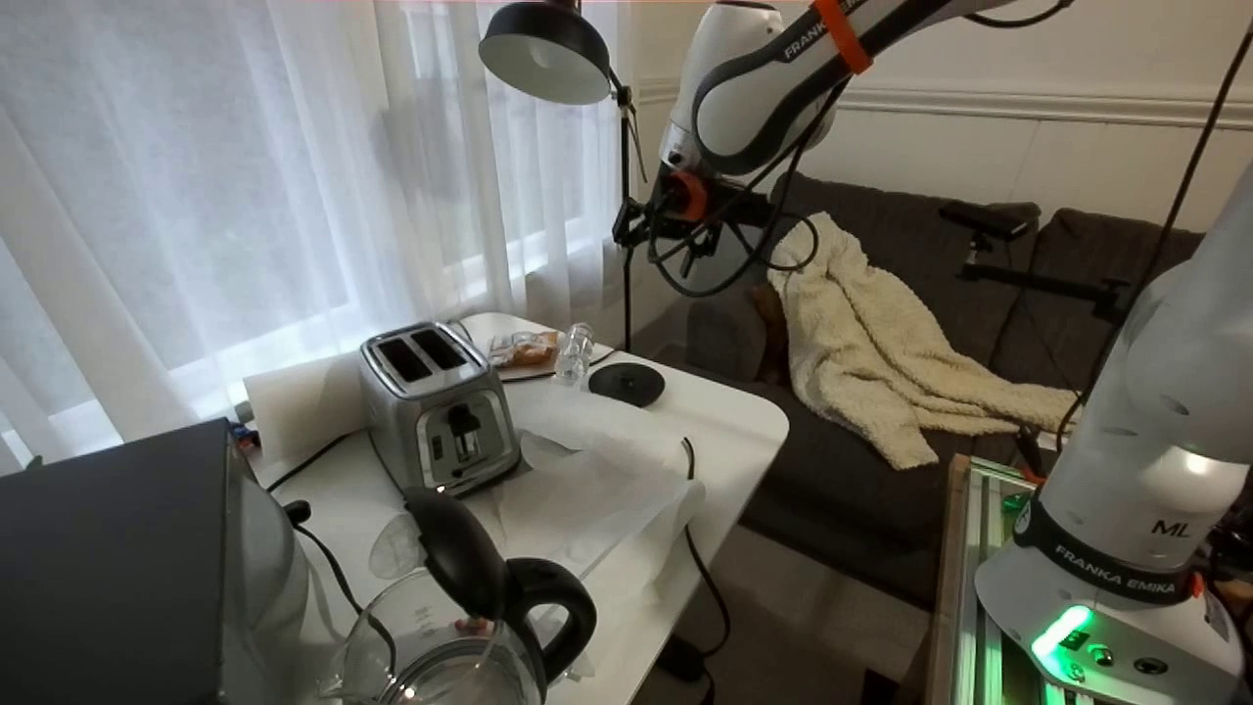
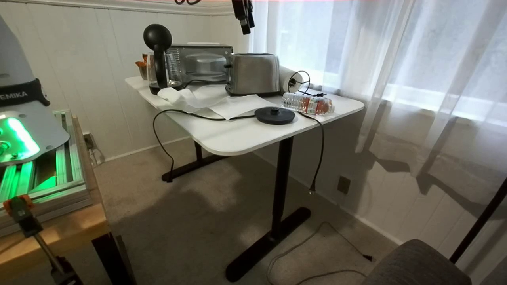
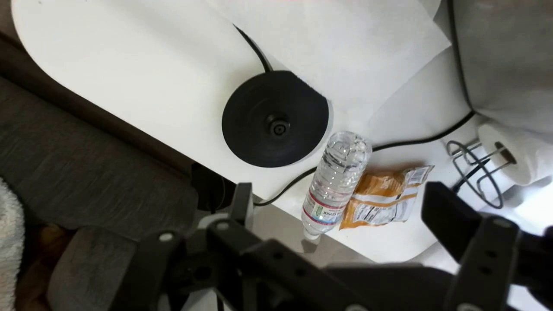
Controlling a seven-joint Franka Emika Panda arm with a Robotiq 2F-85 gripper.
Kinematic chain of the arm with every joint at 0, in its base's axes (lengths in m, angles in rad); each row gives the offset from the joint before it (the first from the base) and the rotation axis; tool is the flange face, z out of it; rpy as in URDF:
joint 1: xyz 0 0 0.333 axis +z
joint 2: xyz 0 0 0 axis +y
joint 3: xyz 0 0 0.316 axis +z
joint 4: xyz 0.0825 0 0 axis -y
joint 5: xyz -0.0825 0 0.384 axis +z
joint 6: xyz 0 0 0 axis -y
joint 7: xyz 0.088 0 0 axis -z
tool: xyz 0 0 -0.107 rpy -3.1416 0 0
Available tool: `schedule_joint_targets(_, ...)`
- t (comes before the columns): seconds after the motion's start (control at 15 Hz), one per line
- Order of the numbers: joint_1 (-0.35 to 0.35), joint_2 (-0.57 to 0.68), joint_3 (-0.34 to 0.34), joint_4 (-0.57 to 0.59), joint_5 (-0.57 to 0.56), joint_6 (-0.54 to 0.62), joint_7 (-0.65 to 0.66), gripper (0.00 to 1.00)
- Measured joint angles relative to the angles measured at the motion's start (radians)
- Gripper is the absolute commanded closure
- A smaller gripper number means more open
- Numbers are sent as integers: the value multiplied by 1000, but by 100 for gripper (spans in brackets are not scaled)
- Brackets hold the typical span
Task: Pick up the water bottle and place it on the left side of the toaster on the table
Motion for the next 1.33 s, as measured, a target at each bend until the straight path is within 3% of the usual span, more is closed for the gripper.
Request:
schedule_joint_targets(0.27,12,145,-13,81,-256,47,282,0)
schedule_joint_targets(0.4,40,200,-36,124,-327,46,375,0)
schedule_joint_targets(0.6,80,256,-61,173,-331,45,409,0)
schedule_joint_targets(1.0,84,265,-66,185,-331,42,412,0)
schedule_joint_targets(1.33,127,311,-114,228,-330,44,419,0)
